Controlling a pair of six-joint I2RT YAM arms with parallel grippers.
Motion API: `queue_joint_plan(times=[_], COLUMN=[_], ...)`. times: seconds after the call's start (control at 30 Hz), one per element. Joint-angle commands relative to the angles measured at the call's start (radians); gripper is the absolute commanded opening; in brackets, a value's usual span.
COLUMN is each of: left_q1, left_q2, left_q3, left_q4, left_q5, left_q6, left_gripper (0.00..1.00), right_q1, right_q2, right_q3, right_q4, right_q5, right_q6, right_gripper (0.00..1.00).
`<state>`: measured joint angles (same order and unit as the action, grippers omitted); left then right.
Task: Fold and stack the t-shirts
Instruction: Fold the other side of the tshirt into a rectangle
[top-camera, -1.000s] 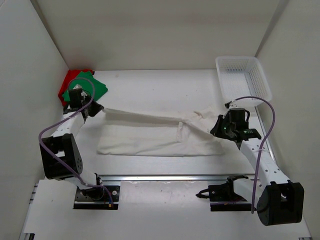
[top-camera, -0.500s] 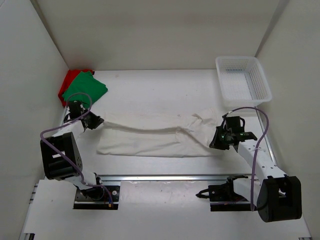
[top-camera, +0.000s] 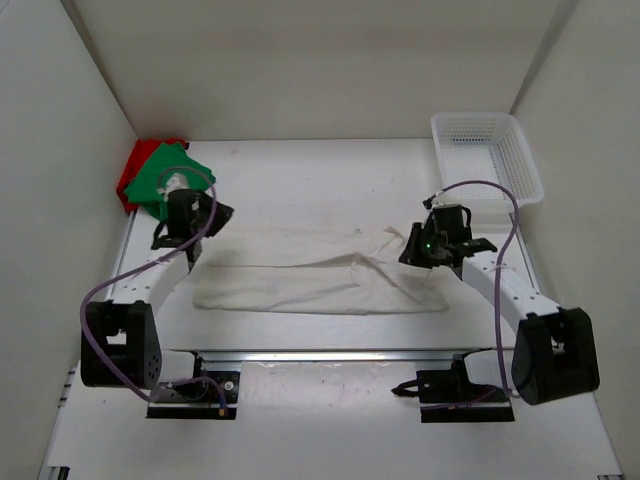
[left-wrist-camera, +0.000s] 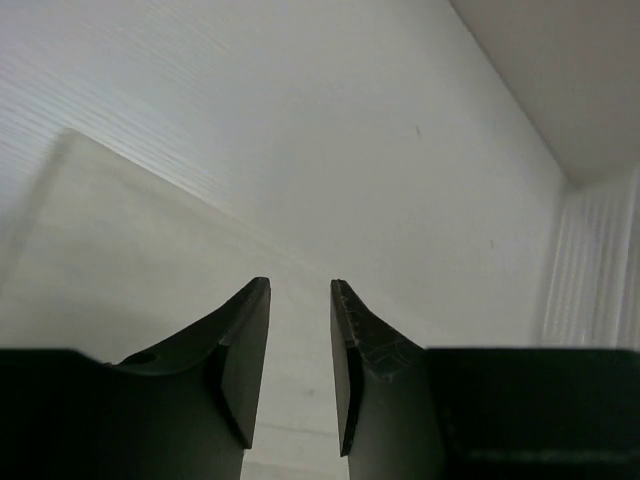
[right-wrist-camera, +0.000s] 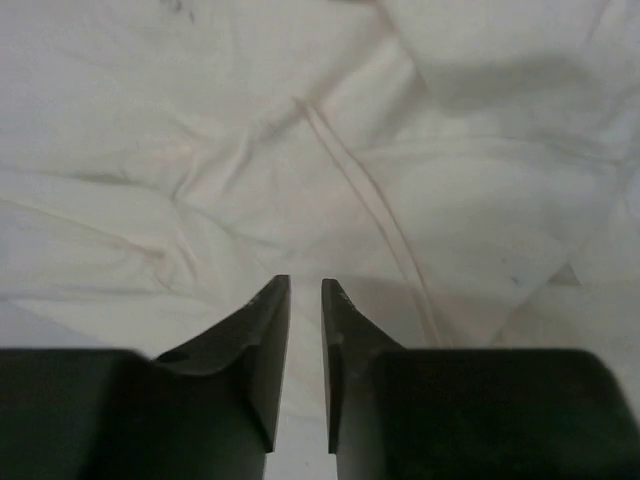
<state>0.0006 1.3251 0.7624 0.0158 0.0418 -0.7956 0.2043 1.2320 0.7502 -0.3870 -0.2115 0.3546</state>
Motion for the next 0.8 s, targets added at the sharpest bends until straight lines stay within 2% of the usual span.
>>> queue_joint_plan(times=[0.0,0.1,0.2,0.33,0.47,0.53,0.7,0.77], left_q1=[-0.201,-0.342,-0.392,-0.398,-0.410,-0.397,-0.350,-0.353], left_q2=[0.019,0.051,0.057,0.034,0.026,0.034,0.036,0.040], left_q3=[-0.003,-0.009,-0.026,-0.072,-0.098,-0.110,-0.115,-0.112], left_q4=[0.038,0.042,0.053,0.095,0.107,0.113,0.130,0.125], left_q5=[-0.028,-0.028,-0.005,0.047,0.041,0.053,0.096,0.090], left_q6=[0.052,0.087,0.095,0.059,0.064,0.052,0.022,0.029], left_gripper=[0.41,0.40,0.39,0.38,0.38,0.38,0.37,0.36], right_q1=[-0.002,-0.008,-0.005,0.012,0.014,0.015,0.050,0.059], right_q2=[0.090,0.187,0.299,0.345,0.388,0.397,0.357,0.345], right_q3=[0.032,0.058,0.116,0.118,0.127,0.141,0.123,0.107], right_q4=[0.247,0.350,0.381,0.419,0.439,0.419,0.387,0.367], right_q5=[-0.044,-0.069,-0.095,-0.105,-0.098,-0.127,-0.080,-0.083], right_q6=[0.038,0.038,0.032,0.029,0.030,0.037,0.031,0.035], right_gripper=[0.20,0.38,0.41,0.42,0.44,0.41,0.26,0.12])
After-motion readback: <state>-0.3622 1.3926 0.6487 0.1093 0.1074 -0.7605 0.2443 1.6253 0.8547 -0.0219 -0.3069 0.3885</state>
